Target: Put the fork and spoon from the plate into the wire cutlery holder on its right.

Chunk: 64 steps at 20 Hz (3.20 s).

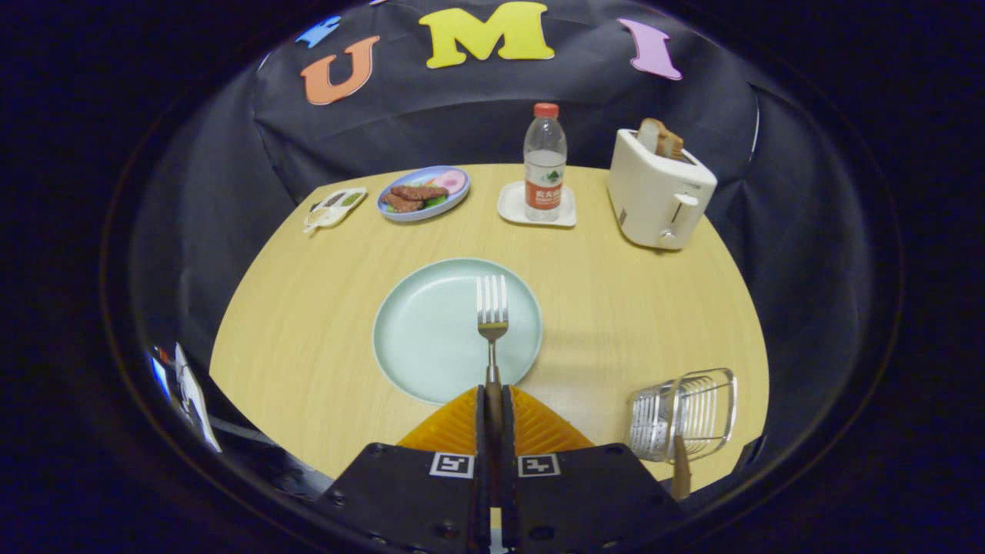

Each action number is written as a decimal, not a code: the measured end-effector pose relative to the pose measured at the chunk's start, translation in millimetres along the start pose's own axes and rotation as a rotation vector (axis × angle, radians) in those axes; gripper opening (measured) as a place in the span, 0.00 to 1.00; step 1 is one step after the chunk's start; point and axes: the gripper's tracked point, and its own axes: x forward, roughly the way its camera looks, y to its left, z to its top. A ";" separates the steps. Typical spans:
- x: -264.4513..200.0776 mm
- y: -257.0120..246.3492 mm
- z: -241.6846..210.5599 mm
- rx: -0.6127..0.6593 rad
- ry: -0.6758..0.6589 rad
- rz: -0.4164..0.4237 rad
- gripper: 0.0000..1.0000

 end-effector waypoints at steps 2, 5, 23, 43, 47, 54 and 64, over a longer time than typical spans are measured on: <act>-18.0 -20.5 2.2 -0.014 -0.032 -0.007 0.06; -42.2 -53.6 -5.9 0.020 -0.027 -0.013 0.06; -85.7 -161.4 -64.8 0.161 0.068 -0.061 0.08; -200.2 -35.2 82.4 -0.021 -0.548 -0.040 0.91; -251.0 -0.4 109.0 -0.053 -0.697 -0.055 0.97; -292.0 18.9 134.5 -0.040 -0.807 -0.055 0.96; -294.9 26.8 148.5 -0.077 -0.825 -0.026 0.96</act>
